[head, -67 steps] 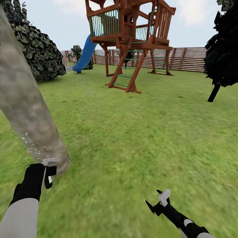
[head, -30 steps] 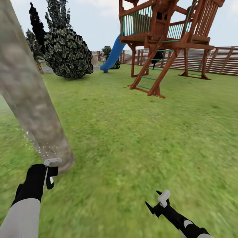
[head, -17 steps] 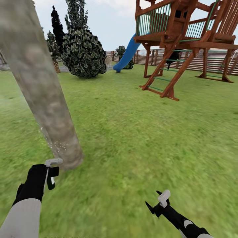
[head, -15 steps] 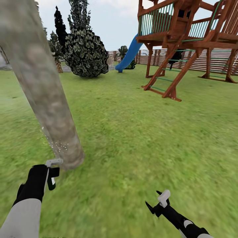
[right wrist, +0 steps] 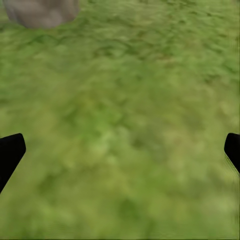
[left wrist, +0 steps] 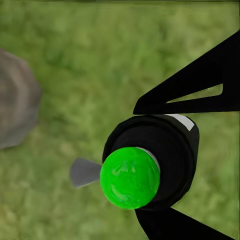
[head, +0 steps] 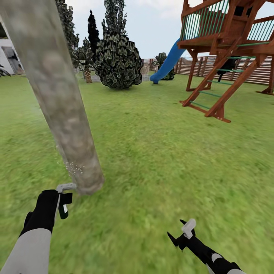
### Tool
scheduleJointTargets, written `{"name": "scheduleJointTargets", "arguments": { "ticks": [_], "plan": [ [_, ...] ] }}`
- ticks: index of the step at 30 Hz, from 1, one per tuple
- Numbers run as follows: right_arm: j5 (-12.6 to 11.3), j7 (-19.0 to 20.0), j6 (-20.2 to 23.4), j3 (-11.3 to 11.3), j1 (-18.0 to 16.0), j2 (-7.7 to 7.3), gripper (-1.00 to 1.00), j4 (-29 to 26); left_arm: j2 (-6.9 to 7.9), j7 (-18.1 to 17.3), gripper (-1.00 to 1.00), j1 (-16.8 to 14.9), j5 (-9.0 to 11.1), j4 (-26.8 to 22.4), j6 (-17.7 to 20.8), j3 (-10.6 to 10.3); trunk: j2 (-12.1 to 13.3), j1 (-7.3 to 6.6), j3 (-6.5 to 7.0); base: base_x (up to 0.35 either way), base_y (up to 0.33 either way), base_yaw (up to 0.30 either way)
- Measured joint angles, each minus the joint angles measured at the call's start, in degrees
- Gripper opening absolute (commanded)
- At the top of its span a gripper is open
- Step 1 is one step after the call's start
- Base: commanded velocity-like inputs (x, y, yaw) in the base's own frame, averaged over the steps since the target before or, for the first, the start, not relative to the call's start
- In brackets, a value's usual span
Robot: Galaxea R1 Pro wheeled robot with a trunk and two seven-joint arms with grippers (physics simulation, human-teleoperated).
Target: In the garden, pick up the pesticide atomizer on the floor and spray pesticide onto both trees until each tree trunk is fully covered.
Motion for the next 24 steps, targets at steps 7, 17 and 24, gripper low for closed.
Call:
{"name": "scheduleJointTargets", "arguments": {
  "ticks": [7,17,24],
  "plan": [
    [0.0,0.0,0.0,0.0,0.0,0.0,1.0,0.0,-1.62,-0.4,-1.0,-0.5,0.0,-1.8,0.3,-0.6,0.0,0.02,0.0,-0.029,-0.136,0.279],
    [-0.1,-0.1,-0.1,-0.1,0.0,-0.18,1.0,-0.2,1.93,-10.1,-1.0,-9.9,-0.2,-7.6,8.6,-10.0,0.0,0.02,0.0,0.0,0.0,0.085],
    [-0.1,-0.1,-0.1,-0.1,0.0,-0.27,1.0,-0.2,13.12,-25.4,-1.0,-9.6,-0.4,-6.6,10.3,-11.1,0.0,0.02,0.0,0.0,0.0,0.0]
  ]
}}
